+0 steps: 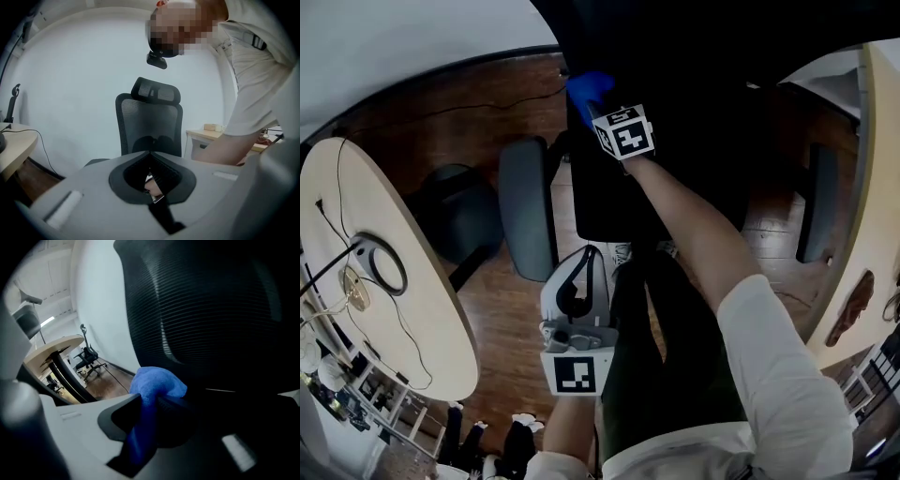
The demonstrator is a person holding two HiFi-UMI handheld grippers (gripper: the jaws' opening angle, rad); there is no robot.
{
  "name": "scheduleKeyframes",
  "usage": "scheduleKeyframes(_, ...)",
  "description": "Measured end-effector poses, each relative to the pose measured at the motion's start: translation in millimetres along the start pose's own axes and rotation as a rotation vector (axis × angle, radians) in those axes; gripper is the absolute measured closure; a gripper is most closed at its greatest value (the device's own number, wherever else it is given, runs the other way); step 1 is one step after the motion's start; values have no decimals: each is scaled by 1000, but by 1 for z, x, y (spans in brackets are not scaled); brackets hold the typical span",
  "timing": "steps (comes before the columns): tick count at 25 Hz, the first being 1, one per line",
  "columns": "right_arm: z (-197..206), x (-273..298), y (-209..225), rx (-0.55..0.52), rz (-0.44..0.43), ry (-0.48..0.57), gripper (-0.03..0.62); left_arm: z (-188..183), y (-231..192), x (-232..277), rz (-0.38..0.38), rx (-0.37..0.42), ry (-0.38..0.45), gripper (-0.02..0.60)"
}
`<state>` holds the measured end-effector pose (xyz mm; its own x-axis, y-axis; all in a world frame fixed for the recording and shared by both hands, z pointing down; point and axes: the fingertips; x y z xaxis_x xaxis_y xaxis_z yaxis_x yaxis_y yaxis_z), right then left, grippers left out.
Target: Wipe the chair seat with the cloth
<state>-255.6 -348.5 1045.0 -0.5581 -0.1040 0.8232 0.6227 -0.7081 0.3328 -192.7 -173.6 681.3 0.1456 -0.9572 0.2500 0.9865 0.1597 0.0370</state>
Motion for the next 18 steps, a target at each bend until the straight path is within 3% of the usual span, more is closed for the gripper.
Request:
scheduleKeyframes(3,14,-22,50,25,66,-5,500,-2,1,5,11,0,5,581)
scheduleKeyframes(9,77,-115,210,151,283,-51,501,-18,21,27,62,-13,32,581)
scheduleKeyframes(11,95,-141,246,188,324,-63,502,-23,29,34,78,-7,38,581)
scheduleKeyframes(15,112,-163,269,239,334,-59,502,-28,47,46,113,2,41,581)
scheduleKeyframes(18,101,-156,230,228,265,-10,500,-31,52,45,121,4,41,581)
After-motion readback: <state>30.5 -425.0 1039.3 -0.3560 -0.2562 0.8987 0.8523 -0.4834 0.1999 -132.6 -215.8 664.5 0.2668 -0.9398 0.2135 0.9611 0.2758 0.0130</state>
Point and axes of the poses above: the fingertips, and each gripper's own axes: x forward along the fingers, y to its right, z out of its underside, and after that the axes turned 14 degrees about -y, right-handed
